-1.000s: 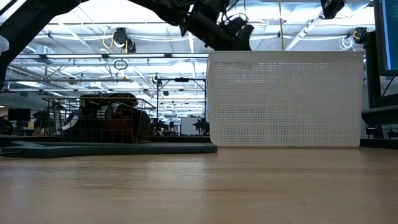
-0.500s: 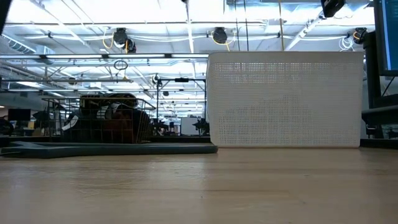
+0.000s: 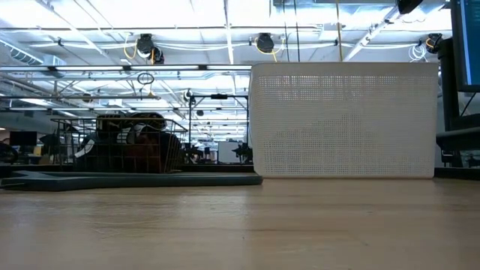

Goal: Pick & Place Cloths
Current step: Return to Home Position

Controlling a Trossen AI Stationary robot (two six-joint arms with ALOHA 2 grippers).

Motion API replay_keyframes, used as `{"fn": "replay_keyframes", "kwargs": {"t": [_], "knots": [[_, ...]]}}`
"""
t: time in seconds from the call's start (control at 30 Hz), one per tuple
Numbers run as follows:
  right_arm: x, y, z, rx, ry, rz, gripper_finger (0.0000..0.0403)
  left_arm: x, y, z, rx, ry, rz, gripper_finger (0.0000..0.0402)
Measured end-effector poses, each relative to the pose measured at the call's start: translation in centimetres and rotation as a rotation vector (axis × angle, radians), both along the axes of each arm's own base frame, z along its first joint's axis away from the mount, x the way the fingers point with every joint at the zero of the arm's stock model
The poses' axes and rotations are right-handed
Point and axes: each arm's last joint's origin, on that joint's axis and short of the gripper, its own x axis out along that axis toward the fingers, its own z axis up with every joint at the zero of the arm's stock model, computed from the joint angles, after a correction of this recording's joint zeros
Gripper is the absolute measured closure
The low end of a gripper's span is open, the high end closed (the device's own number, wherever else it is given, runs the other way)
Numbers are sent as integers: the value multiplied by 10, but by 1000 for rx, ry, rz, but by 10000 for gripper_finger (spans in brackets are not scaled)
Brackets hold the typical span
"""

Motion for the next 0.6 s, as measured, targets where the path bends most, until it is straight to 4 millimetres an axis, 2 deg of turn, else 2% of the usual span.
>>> {"fn": "replay_keyframes", "kwargs": {"t": [0.07,0.2,0.43,0.6], "knots": [[-1,2,0,1,-1,18,403,-10,-7,-2,-18,-25,-15,393],[-3,5,0,-2,-3,24,403,-28,-19,-16,-67,-56,-45,391],[-1,11,-3,-76,16,81,403,-57,-35,-57,-143,-151,-97,394],[1,14,-5,-129,32,130,403,-75,-39,-97,-236,-193,-86,399]]}}
